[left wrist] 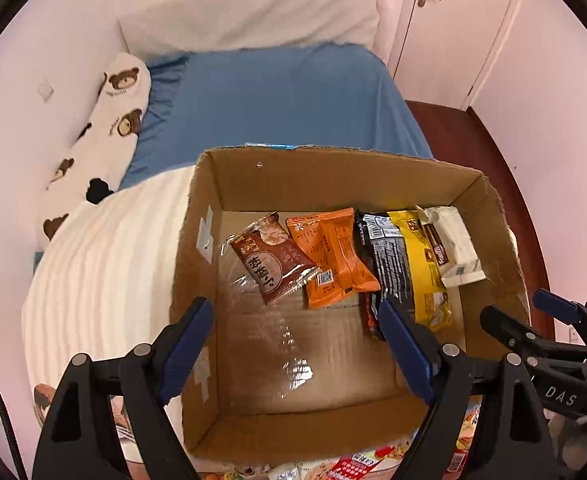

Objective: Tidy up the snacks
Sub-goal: 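Carry both packets into the box and open both tools, then grasp the red spicy strip packet with the left tool while the right tool grasps the yellow GUOBA panda bag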

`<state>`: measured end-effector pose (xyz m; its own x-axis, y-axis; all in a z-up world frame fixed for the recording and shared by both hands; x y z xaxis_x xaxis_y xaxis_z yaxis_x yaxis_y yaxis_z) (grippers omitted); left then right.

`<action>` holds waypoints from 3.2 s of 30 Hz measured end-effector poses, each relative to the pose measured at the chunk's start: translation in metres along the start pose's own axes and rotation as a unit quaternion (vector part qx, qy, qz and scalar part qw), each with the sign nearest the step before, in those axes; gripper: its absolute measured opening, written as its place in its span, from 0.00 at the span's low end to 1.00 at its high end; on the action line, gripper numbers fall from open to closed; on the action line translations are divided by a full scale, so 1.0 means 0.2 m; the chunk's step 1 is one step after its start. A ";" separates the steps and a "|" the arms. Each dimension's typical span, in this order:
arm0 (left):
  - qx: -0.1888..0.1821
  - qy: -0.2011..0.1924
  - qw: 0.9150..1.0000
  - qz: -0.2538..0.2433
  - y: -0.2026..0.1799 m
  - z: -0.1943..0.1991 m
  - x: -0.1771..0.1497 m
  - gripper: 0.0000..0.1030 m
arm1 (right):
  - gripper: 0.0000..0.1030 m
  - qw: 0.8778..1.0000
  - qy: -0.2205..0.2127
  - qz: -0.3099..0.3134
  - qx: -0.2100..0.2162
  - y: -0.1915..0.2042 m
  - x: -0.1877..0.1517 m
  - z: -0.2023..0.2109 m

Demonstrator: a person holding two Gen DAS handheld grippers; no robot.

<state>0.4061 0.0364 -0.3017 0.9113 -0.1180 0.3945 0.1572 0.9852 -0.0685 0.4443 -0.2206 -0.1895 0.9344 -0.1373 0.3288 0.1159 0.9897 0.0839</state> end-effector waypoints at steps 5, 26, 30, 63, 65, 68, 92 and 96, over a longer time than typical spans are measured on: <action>-0.005 -0.023 1.000 -0.002 -0.03 0.15 -0.09 0.82 | 0.91 1.000 -0.031 0.005 0.004 0.02 -0.09 0.16; 0.026 0.026 0.999 -0.017 -0.04 0.21 -0.87 0.82 | 0.91 0.993 0.023 -0.088 0.073 -0.14 -0.72 0.21; 0.014 0.106 0.994 -0.035 -0.07 -0.04 -1.12 0.82 | 0.91 0.986 0.079 -0.119 0.087 -0.16 -0.90 -0.04; -0.006 0.227 0.974 0.009 -0.16 -0.46 -1.38 0.63 | 0.64 0.969 0.179 -0.156 0.064 -0.10 -1.05 -0.67; -0.011 0.240 0.971 0.000 -0.16 -0.45 -1.42 0.63 | 0.59 0.977 0.176 -0.109 0.050 -0.06 -1.06 -0.66; -0.015 0.254 0.967 -0.035 -0.20 -0.42 -1.46 0.63 | 0.56 0.979 0.193 -0.045 0.046 -0.01 -1.12 -0.65; -0.060 0.297 0.948 -0.102 -0.48 -0.57 -1.40 0.64 | 0.68 0.964 0.243 -0.063 0.091 -0.30 -1.42 -0.56; -0.094 0.304 0.944 -0.086 -0.58 -0.57 -1.39 0.64 | 0.68 0.962 0.243 -0.079 0.096 -0.33 -1.45 -0.52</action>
<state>0.1777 -0.0588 -0.5078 0.9071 -0.3799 -0.1812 0.3352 0.9124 -0.2349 0.2001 -0.2418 -0.3878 0.9629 -0.2036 -0.1774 0.2482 0.9259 0.2846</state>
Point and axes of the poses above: each gripper's, at about its wrist camera, not at the fingertips, and z roughly against the way its jaws point, y to its left, x to its top, the point moved 6 cm from there along -z, roughly the way its jaws point, and after that the axes turned 3 degrees about -x, right-handed, at the moved point
